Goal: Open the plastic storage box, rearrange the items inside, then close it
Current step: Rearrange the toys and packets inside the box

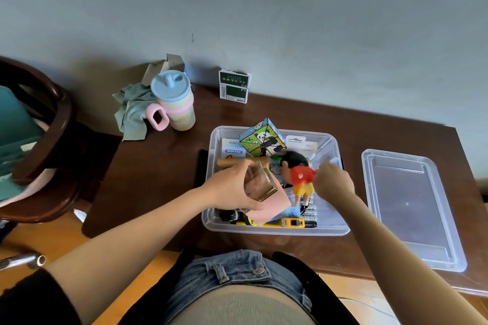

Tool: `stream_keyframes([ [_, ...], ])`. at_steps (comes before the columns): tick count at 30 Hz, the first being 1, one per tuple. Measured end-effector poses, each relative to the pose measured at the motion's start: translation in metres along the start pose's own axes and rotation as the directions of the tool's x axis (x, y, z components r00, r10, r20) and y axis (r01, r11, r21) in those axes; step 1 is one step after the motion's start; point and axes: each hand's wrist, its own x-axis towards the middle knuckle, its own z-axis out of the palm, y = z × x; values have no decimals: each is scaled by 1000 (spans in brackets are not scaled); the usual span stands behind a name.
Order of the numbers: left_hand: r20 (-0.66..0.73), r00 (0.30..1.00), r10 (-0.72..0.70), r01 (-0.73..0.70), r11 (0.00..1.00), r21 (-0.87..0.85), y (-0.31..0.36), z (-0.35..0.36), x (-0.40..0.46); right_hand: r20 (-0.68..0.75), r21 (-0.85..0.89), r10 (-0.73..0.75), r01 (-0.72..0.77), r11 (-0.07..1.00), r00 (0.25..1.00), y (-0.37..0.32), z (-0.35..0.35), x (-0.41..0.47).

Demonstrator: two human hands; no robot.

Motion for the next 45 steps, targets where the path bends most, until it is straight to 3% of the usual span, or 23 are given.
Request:
stream_keyframes([
  [3,-62,996,69,-76,991,-112,-2,-13,-2,-71,13,-58,59,998,996,-4,-6,-7],
  [6,-190,975,115,-171,935,-310,-3,-34,-6,80,-78,-146,153,985,986,-7,-12,-15],
  [9,-361,925,117,-265,880,-394,-10,-51,-5,182,-221,-234,272,936,955,-12,-22,-25],
  [12,-412,903,123,-295,874,-386,-20,-56,-4,309,-108,-425,476,873,851,-25,-26,-32],
  [14,-420,896,146,-296,900,-319,-24,-50,-4,385,89,-538,550,830,750,-37,-19,-37],
  [16,-429,885,184,-317,911,-263,-25,-41,-4,405,148,-657,663,734,637,-53,-5,-39],
  [18,-439,871,220,-349,906,-238,-25,-34,-2,418,125,-709,737,664,568,-69,14,-39],
  [24,-435,880,192,-304,930,-206,-30,-20,4,583,-81,-641,821,565,499,-97,55,-37],
  [26,-429,887,168,-274,942,-196,-31,-16,4,597,-115,-633,833,540,493,-97,59,-38],
  [30,-465,869,169,-266,952,-151,-31,-15,3,594,-145,-589,793,591,548,-87,54,-31],
  [36,-492,834,250,-244,967,78,-34,-3,3,552,-272,-598,803,530,581,-73,50,-25],
  [41,-514,833,204,-232,973,11,-32,-4,5,486,-231,-663,816,531,569,-73,47,-29],
  [45,-542,823,170,-253,964,-83,-29,-7,8,466,-78,-674,785,614,573,-64,37,-30],
])
